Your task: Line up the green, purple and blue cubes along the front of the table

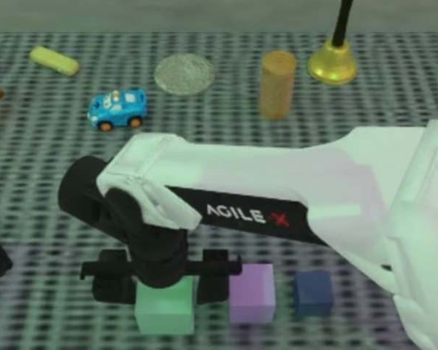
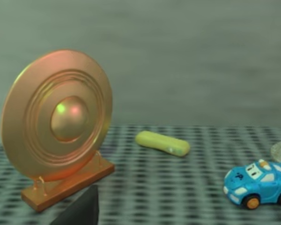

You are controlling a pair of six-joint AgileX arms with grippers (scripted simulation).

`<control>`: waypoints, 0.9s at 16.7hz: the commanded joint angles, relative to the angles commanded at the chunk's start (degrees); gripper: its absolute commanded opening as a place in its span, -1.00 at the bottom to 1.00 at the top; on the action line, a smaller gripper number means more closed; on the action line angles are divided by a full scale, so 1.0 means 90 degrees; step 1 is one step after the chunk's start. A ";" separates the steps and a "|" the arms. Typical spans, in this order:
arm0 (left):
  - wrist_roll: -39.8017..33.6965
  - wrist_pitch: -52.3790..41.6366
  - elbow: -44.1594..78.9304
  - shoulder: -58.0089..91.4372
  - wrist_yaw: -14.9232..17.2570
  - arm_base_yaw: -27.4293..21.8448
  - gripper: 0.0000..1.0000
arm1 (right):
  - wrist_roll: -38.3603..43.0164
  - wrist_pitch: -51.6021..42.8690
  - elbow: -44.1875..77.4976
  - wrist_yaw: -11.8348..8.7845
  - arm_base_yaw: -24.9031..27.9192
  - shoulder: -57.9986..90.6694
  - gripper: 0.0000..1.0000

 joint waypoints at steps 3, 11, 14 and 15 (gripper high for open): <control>0.0000 0.0000 0.0000 0.0000 0.0000 0.0000 1.00 | 0.0000 0.0000 0.0000 0.0000 0.0000 0.0000 1.00; 0.0000 0.0000 0.0000 0.0000 0.0000 0.0000 1.00 | -0.0006 -0.0112 0.0111 0.0001 0.0004 -0.0015 1.00; 0.0000 0.0000 0.0000 0.0000 0.0000 0.0000 1.00 | 0.0006 -0.0722 0.0630 -0.0003 0.0019 -0.0109 1.00; 0.0000 0.0000 0.0000 0.0000 0.0000 0.0000 1.00 | 0.0007 -0.0996 0.0829 -0.0006 0.0026 -0.0145 1.00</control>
